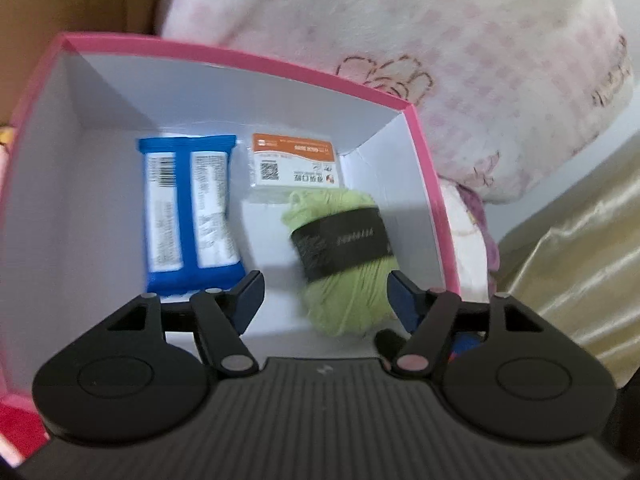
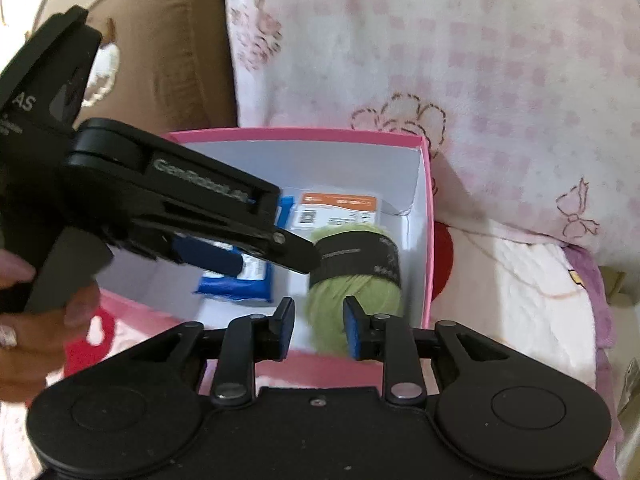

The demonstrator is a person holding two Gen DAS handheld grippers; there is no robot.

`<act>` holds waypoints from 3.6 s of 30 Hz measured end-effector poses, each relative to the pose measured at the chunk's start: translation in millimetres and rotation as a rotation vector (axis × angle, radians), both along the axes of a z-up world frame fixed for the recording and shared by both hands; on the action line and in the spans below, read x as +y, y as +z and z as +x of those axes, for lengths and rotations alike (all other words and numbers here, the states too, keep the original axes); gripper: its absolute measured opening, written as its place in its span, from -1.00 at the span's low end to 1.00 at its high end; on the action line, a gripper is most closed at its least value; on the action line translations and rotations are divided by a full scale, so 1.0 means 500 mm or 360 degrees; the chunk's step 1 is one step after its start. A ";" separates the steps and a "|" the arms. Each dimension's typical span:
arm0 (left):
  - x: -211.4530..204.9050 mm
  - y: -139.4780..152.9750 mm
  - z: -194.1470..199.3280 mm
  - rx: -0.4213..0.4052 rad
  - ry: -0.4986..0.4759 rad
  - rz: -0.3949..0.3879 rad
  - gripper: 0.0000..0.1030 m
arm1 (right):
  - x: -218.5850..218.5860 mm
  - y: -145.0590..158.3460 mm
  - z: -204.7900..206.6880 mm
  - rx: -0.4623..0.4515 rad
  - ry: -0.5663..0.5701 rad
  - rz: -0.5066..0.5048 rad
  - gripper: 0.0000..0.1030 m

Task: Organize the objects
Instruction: 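Open the right gripper to release the yarn ball and withdraw, then move the right tool to the purple plush doll and close on it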

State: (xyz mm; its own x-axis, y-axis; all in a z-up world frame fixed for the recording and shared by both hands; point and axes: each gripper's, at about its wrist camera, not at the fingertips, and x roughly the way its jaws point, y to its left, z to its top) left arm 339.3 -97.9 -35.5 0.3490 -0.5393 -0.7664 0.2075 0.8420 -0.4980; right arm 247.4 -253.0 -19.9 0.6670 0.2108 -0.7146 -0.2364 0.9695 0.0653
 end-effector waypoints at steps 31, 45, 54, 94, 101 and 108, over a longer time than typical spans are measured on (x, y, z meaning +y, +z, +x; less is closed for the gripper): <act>0.212 0.266 -0.409 -0.0303 -0.0249 0.0387 0.61 | 0.108 0.222 -0.365 -0.0160 0.0328 0.0001 0.43; 0.234 0.129 -0.415 -0.0226 -0.0215 0.0239 0.72 | 0.146 0.098 -0.382 -0.0059 0.0469 0.0017 0.52; 0.262 0.042 -0.386 -0.0263 -0.0097 0.0219 0.72 | 0.158 0.029 -0.343 -0.0135 0.0468 -0.0038 0.52; 0.269 -0.269 -0.275 -0.0187 0.0147 -0.0262 -0.36 | 0.193 -0.241 -0.139 0.0012 0.0444 -0.0209 0.05; 0.269 -0.272 -0.265 -0.0092 0.0166 -0.0307 -0.34 | 0.191 -0.250 -0.132 0.0052 0.0370 -0.0166 0.06; 0.270 -0.275 -0.265 -0.0040 0.0147 -0.0383 -0.29 | 0.213 -0.249 -0.143 0.0046 0.0339 -0.0260 0.08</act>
